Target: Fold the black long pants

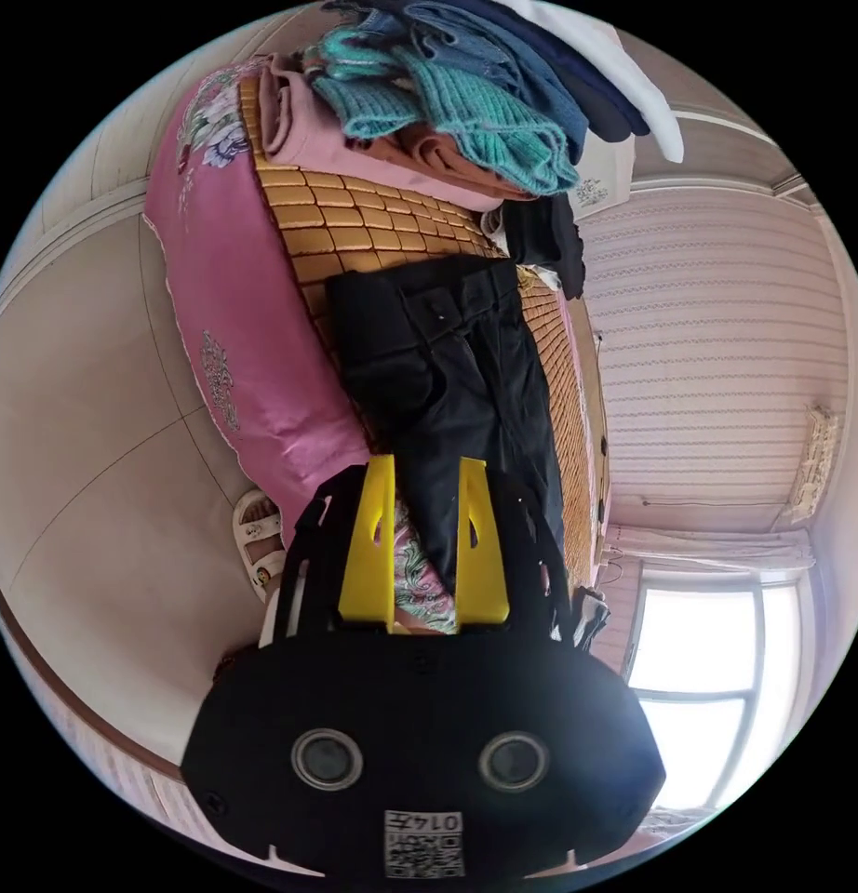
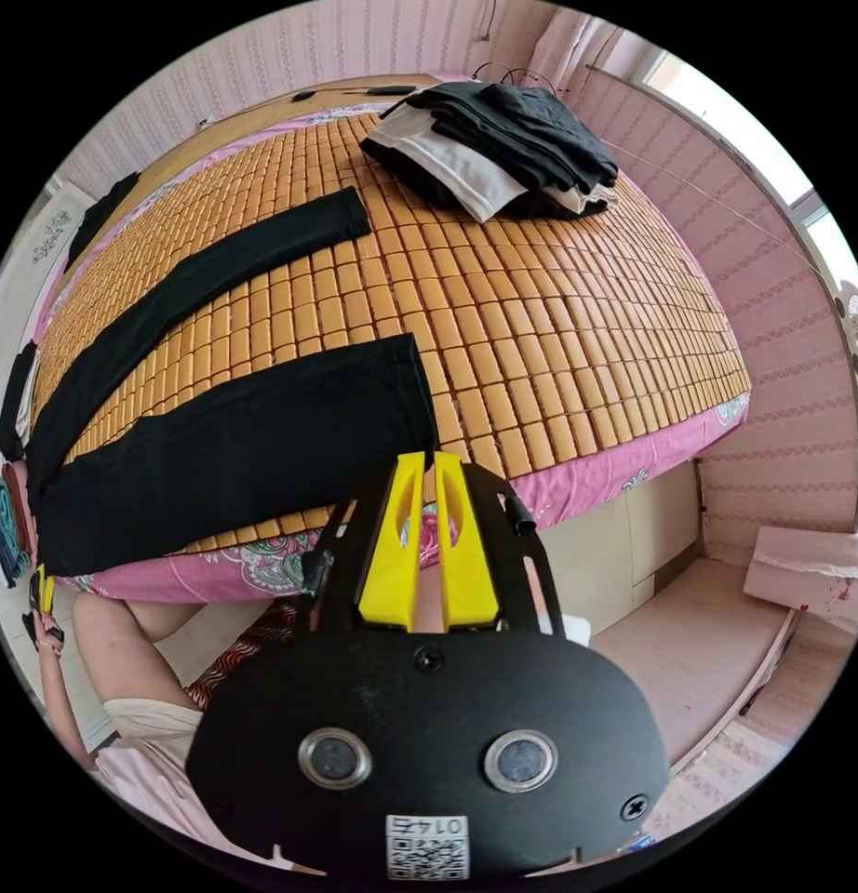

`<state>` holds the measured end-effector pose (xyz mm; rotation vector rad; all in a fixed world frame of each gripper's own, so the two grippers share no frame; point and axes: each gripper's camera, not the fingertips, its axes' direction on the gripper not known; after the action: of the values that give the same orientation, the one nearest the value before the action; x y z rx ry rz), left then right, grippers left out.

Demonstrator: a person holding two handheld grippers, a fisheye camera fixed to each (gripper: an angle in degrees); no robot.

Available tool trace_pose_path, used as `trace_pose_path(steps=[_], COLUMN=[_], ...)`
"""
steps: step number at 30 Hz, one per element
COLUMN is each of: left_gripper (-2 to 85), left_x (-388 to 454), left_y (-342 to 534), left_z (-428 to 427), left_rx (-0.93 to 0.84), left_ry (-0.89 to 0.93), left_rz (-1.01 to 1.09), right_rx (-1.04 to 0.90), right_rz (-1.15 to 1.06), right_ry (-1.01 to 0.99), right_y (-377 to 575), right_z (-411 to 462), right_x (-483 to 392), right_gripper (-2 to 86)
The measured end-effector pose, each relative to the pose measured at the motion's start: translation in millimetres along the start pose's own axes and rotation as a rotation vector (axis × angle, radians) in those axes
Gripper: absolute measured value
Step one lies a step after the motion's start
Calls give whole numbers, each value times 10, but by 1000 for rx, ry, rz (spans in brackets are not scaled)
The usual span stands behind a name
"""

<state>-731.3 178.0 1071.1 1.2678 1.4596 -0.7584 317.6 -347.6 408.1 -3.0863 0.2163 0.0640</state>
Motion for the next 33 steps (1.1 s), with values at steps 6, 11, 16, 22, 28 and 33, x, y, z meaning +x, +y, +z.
trace_pose_path(steps=[6,11,16,22,28,33], left_gripper=[16,2,2,8,44,80], left_x=[79,352,569,1045,2102,2717], left_y=[-50,53,230,315,-88,-355], left_z=[-10,-126,-335,-532,-175,592], left_rx=[-25,15,13,46,76,157], left_ry=[-48,-100,-117,-93,-121,-138], left_rz=[35,145,244,324,468,335], right_rx=[-5,87,176,263,245,163], right_rz=[27,33,-5,-143,-265,-92], right_ry=[-79,-128,-198,-206,-165,-137], right_y=[7,148,316,17,-1187,-2103], right_z=[-32,-225,-478,-850,-1003,-709], right_x=[118,301,459,336,-147,-480], right_gripper=[-5,-8,-9,-8,5,100])
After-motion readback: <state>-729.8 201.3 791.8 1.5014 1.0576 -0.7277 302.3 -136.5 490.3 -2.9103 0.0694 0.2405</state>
